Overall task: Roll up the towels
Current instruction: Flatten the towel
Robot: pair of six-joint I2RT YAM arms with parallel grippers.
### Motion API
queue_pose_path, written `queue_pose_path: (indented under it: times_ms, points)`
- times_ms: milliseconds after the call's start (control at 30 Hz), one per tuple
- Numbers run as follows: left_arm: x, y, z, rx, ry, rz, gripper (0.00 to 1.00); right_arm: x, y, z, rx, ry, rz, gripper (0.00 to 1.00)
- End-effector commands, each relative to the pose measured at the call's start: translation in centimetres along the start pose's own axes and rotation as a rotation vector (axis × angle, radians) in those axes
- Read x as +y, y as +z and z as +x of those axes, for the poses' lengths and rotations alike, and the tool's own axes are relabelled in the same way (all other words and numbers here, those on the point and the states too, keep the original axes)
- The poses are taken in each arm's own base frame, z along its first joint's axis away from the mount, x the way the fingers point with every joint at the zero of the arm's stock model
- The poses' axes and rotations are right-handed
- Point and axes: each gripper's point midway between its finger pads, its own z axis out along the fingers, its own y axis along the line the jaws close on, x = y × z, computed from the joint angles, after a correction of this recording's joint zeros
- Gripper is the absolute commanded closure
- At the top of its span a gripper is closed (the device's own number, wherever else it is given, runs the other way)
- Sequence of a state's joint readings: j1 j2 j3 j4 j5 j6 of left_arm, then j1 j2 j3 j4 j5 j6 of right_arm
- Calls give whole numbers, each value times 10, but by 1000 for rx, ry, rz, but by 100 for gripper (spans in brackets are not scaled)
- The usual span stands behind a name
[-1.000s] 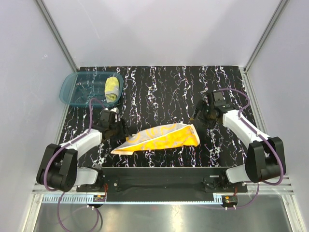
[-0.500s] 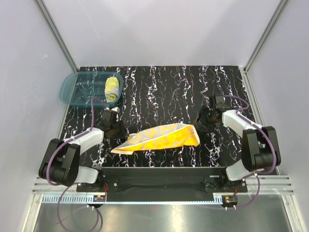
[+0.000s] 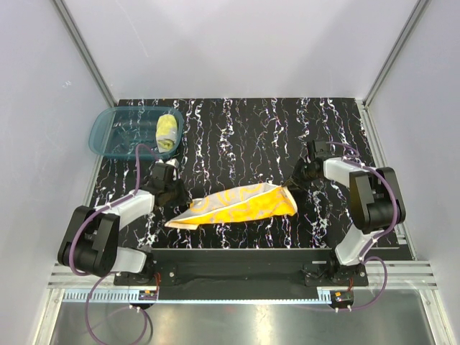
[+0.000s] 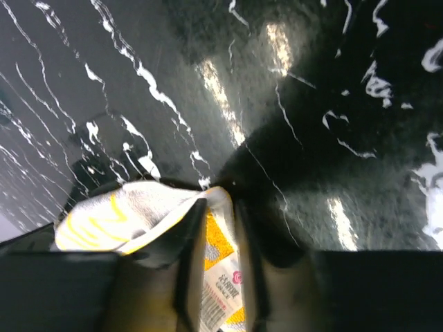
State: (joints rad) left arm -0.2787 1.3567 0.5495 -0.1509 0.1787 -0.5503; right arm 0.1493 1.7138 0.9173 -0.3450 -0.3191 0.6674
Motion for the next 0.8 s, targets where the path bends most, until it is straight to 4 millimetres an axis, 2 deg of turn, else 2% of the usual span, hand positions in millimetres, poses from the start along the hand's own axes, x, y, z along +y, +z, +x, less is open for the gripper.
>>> queue_pose_path:
  times_ms: [0,33,100,167,267,300,367,400,467,500,567,600,667,700,733,767]
  points:
    - [-5,3,-13,-40,37,10,100,-2,9,-6,0,-24,16,72]
    - [-6,2,-14,-44,36,13,100,-2,8,-5,0,-28,12,78]
    - [-9,-1,-19,-57,38,20,100,0,6,-5,-7,-33,2,99]
    - [-14,-8,-25,-73,41,23,100,3,1,-7,-15,-43,-5,100]
    - [-26,-32,-46,-133,62,22,100,16,-21,-15,-74,-80,-30,100]
    - [-31,-43,-55,-167,82,26,100,27,-39,-20,-109,-98,-56,100]
    - [-36,-61,-71,-210,97,4,100,44,-62,-24,-147,-153,-107,100]
    - [-38,-70,-77,-235,110,1,100,59,-88,-27,-192,-183,-147,100]
    - [-41,-79,-86,-261,116,-8,100,77,-117,-24,-221,-250,-222,100]
    - [-41,-80,-88,-264,119,-13,100,86,-141,-18,-246,-280,-264,100]
    - [-40,-78,-88,-257,120,-19,100,101,-171,4,-237,-360,-368,99]
    - [-40,-76,-88,-255,113,-21,100,101,-175,25,-166,-377,-408,98]
    - [-38,-72,-87,-257,104,-21,100,96,-177,52,-92,-400,-423,97]
    - [-38,-70,-87,-257,98,-20,100,82,-168,81,-15,-402,-396,96]
    - [-37,-69,-87,-257,96,-22,100,75,-161,98,25,-396,-374,93]
    - [-37,-67,-88,-259,91,-25,100,66,-154,112,48,-390,-338,75]
